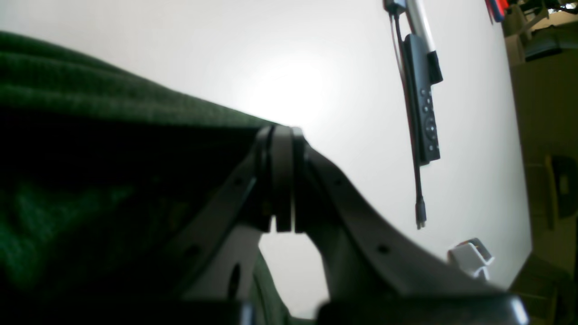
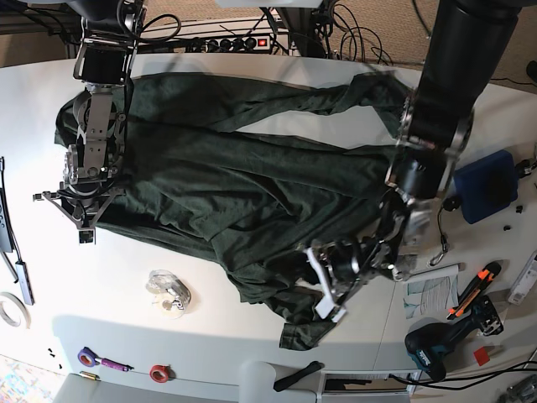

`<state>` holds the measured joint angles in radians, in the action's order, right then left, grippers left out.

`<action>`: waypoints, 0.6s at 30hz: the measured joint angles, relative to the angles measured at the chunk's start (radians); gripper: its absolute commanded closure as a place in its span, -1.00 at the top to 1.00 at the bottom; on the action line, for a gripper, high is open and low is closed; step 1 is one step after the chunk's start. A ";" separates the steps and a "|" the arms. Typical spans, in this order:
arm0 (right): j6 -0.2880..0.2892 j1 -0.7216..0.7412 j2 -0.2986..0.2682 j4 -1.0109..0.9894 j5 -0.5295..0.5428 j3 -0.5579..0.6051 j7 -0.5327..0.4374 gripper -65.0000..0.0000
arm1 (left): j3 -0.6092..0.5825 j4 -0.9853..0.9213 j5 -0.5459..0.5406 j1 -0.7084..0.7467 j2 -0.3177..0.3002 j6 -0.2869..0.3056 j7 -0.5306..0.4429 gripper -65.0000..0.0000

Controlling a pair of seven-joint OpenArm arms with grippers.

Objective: Layout the t-shirt on the table in an organized manner, then fold the t-shirt properly
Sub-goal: 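Lower the left gripper onto the shirt hem and grasp it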

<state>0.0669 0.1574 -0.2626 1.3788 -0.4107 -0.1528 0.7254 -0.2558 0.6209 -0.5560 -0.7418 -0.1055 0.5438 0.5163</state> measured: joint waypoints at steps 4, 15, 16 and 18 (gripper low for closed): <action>0.001 -0.003 0.000 0.000 0.044 0.000 0.000 -1.00 | 0.000 -0.044 0.140 -0.027 0.028 0.022 -0.127 -0.19; 0.001 -0.002 0.000 0.000 0.043 0.000 0.000 -1.00 | -0.330 -0.046 0.340 -0.018 0.036 -0.163 -0.350 -0.19; 0.001 -0.002 0.000 0.000 0.043 0.000 0.000 -1.00 | -0.359 -0.046 0.371 -0.018 0.040 -0.169 -0.363 -0.19; 0.001 -0.002 0.000 0.000 0.043 0.000 0.000 -1.00 | -0.406 -0.046 0.425 -0.018 0.056 -0.189 -0.376 -0.19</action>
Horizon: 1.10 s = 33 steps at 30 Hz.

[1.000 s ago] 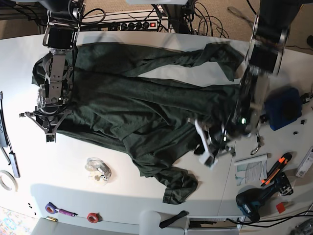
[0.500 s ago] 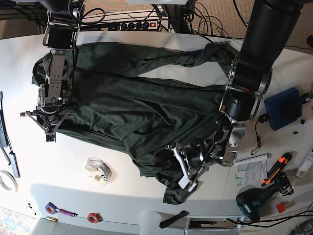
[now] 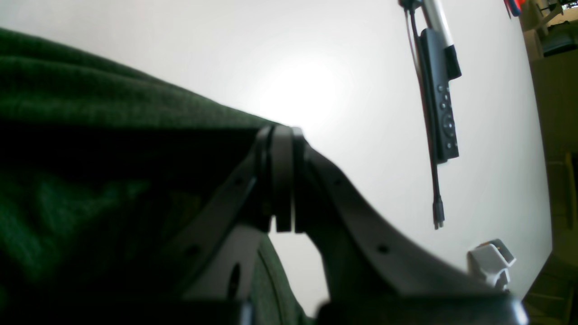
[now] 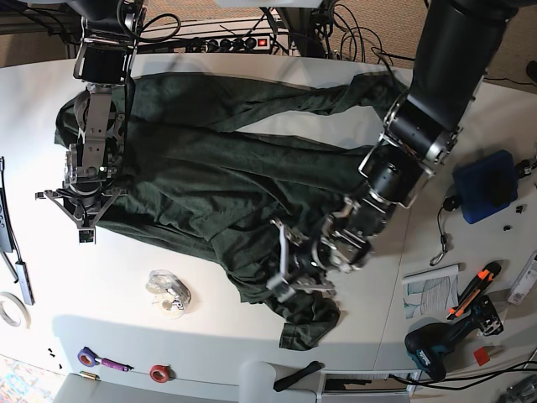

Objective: Layout the t-shirt on the table in an organized manner, then fold the t-shirt properly
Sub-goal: 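Lower the left gripper onto the shirt hem and grasp it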

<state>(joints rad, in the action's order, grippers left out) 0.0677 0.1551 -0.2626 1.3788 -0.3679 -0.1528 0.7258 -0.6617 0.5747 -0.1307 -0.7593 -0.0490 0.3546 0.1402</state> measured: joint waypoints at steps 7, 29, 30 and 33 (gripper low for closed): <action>0.000 0.000 0.000 0.000 0.000 0.000 0.003 -1.00 | -0.058 0.000 0.031 0.000 0.052 -0.027 -0.023 -0.92; 0.000 0.000 0.000 0.000 0.000 0.000 -0.024 -1.00 | -0.056 0.055 -0.028 0.068 -0.199 -0.224 -0.120 -0.40; 0.000 0.000 0.000 0.000 0.000 0.000 -0.023 -1.00 | -0.056 0.055 -0.037 0.072 -0.196 -0.201 -0.143 -0.27; 0.000 0.000 0.000 0.000 0.002 0.000 -0.011 -1.00 | -0.056 0.057 -0.038 0.080 -0.157 -0.273 -0.134 -0.26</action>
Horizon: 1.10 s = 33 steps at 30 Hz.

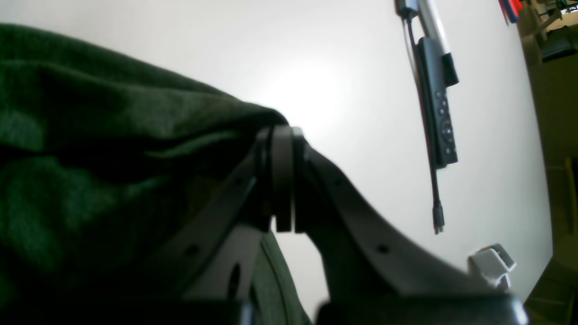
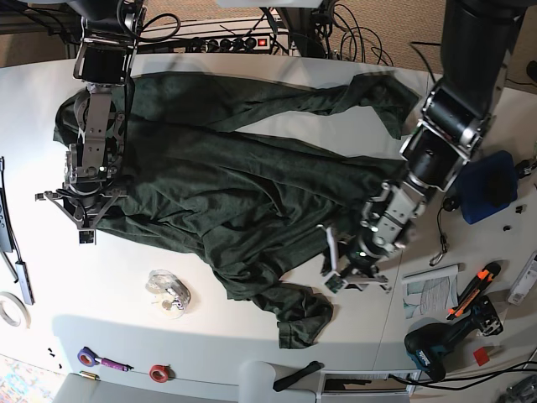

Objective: Layout the t-shirt on the table in an organized manner, then fold the t-shirt properly
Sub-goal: 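Lower the left gripper onto the shirt hem and grasp it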

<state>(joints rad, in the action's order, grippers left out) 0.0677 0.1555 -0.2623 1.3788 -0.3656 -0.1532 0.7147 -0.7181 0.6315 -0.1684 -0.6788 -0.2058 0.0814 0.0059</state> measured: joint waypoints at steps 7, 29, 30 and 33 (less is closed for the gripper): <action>0.000 -0.003 0.000 0.000 0.027 0.000 0.014 -1.00 | 0.129 -0.005 -0.174 -0.038 0.116 0.214 0.247 -0.30; 0.000 -0.003 0.000 0.000 0.046 0.000 0.017 -1.00 | 0.408 -0.009 -0.161 -0.039 0.102 0.430 0.252 -0.30; 0.000 -0.003 0.000 0.000 0.046 0.000 0.014 -1.00 | 0.426 -0.009 -0.209 -0.039 0.107 0.439 0.282 -0.30; 0.000 -0.003 0.000 0.000 0.046 0.000 0.014 -1.00 | 0.486 -0.009 -0.318 -0.048 0.109 0.456 0.363 -0.30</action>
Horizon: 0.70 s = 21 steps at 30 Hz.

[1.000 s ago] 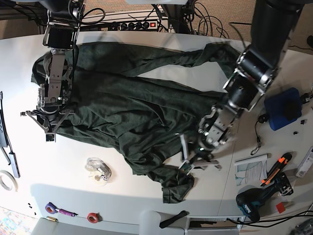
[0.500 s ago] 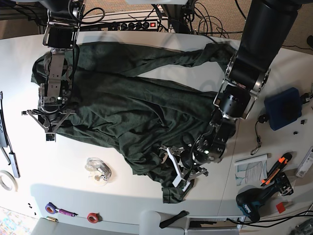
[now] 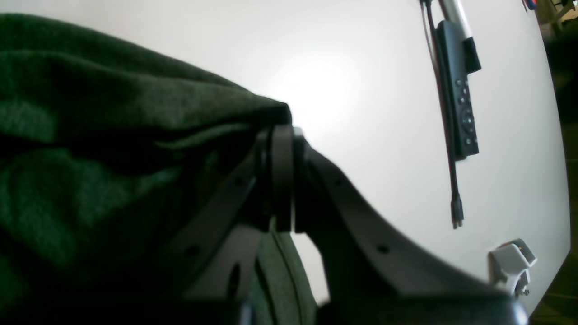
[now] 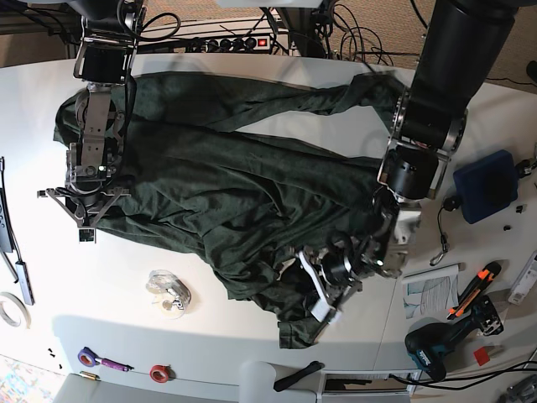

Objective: Layout the t-shirt on the table in an organized manner, then fold the t-shirt properly
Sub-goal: 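Lower the left gripper onto the shirt hem and grasp it, then pull the hem with the left gripper toward the shirt's side edge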

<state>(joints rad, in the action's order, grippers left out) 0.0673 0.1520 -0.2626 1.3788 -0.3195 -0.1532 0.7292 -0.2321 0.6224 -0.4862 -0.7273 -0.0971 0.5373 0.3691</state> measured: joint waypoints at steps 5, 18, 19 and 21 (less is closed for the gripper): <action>0.000 0.000 0.000 0.000 0.000 0.000 0.000 -1.00 | 0.051 0.000 -0.024 -0.003 -0.004 -0.060 0.052 -0.30; 0.000 0.000 0.000 0.000 0.000 0.000 0.000 -1.00 | 0.050 -0.036 -0.023 0.013 0.001 -0.050 0.079 -0.30; 0.000 0.000 0.000 0.000 0.000 0.000 0.000 -1.00 | 0.050 -0.036 -0.024 0.016 0.003 -0.050 0.079 -0.30; 0.000 0.000 0.000 0.000 0.001 0.000 0.000 -1.00 | 0.050 -0.036 -0.011 0.028 0.014 -0.050 0.074 -0.28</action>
<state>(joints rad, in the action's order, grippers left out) 0.0673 0.1520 -0.2626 1.3788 -0.3187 -0.1532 0.7288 -0.1822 0.5865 -0.4973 -0.6991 -0.0826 0.4877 0.4435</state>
